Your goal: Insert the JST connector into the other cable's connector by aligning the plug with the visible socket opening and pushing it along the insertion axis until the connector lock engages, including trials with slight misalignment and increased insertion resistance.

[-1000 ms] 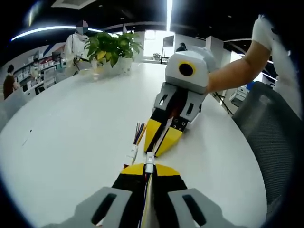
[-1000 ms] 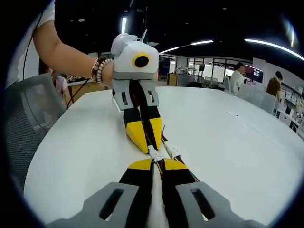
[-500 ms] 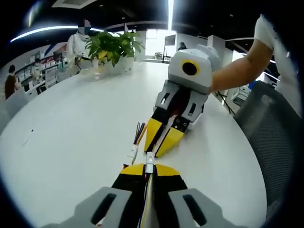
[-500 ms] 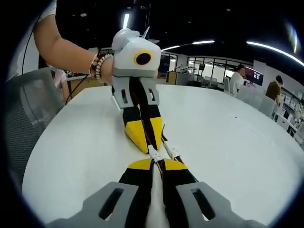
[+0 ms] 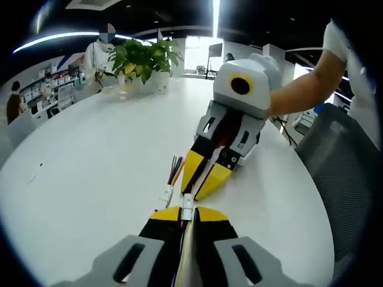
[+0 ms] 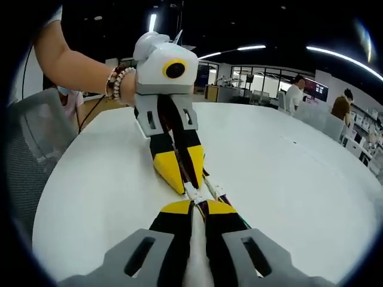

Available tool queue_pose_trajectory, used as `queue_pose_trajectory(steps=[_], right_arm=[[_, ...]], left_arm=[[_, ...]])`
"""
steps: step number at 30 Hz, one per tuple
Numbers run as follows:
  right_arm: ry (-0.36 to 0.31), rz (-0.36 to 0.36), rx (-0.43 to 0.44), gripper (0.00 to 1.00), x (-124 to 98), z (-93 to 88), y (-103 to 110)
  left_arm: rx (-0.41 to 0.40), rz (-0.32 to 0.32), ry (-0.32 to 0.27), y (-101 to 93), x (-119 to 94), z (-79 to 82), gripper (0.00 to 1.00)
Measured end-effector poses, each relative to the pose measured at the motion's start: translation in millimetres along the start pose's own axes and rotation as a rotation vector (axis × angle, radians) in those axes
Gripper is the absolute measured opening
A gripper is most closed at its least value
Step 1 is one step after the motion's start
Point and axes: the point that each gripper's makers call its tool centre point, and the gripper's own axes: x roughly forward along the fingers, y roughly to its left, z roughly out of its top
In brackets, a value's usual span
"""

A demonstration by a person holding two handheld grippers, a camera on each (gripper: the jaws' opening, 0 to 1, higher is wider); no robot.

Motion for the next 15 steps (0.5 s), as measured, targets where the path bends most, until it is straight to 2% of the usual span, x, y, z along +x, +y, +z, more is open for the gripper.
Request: queue_pose_trajectory(steps=[2,7,15], right_arm=[[0.003,0.0,-0.008,0.06,-0.1,0.3,1.3],[0.008,-0.008,0.002,0.09,-1.0,0.1,0.6],[0.017,-0.015,0.001,0.12,-7.6,0.3,-0.8]], left_arm=[[0.023,0.014,0.009,0.5,0.7,2.6,0.03],[0.035,-0.003,0.013,-6.4,0.1,5.2,0.05],[0.035,0.029,-0.01,-2.5,-9.2,13.7,0.06]])
